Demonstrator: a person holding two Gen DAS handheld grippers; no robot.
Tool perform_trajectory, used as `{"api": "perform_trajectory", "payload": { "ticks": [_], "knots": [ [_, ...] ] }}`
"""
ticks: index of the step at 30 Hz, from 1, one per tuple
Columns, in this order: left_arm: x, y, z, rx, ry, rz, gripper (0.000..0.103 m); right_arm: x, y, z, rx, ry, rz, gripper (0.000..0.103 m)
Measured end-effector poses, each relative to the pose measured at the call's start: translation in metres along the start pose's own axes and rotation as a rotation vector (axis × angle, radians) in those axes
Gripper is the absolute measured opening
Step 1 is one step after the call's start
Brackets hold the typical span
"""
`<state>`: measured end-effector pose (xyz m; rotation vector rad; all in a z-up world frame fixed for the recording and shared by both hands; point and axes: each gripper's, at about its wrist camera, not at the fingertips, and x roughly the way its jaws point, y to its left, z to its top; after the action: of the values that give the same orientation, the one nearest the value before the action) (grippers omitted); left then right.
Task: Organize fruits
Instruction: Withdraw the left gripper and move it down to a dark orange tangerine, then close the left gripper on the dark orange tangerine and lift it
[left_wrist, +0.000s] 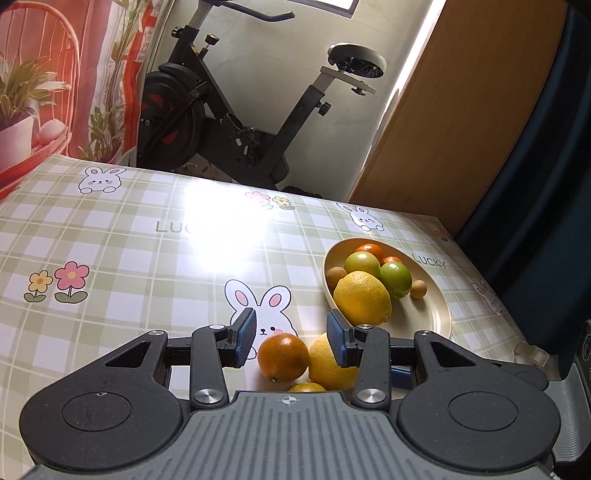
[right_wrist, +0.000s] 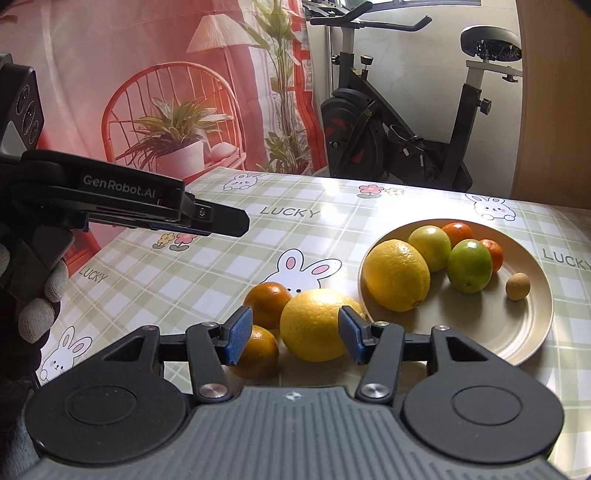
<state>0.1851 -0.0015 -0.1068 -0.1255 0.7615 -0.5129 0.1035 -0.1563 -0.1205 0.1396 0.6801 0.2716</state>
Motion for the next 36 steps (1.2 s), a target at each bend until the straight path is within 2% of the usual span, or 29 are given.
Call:
{"api": "perform_trajectory", "payload": {
  "ticks": [7,12,16,24,36],
  "knots": [
    [-0.002,0.015,-0.013,-0.039,0.017,-0.011,0.044,0.010,0.020,-0.006,-0.047,0.052,0.023,0.055],
    [0.005,0.021,-0.026,-0.074,0.049,-0.051,0.044,0.022,0.024,-0.010,-0.054,0.105,0.034,0.055],
    [0.014,0.014,-0.034,-0.060,0.081,-0.079,0.044,0.030,0.023,-0.013,-0.044,0.135,0.026,0.055],
    [0.029,0.008,-0.046,-0.046,0.131,-0.113,0.044,0.042,0.026,-0.010,-0.068,0.161,0.019,0.054],
    [0.036,0.009,-0.053,-0.055,0.144,-0.115,0.044,0.052,0.027,-0.011,-0.066,0.180,0.014,0.053]
  ]
}}
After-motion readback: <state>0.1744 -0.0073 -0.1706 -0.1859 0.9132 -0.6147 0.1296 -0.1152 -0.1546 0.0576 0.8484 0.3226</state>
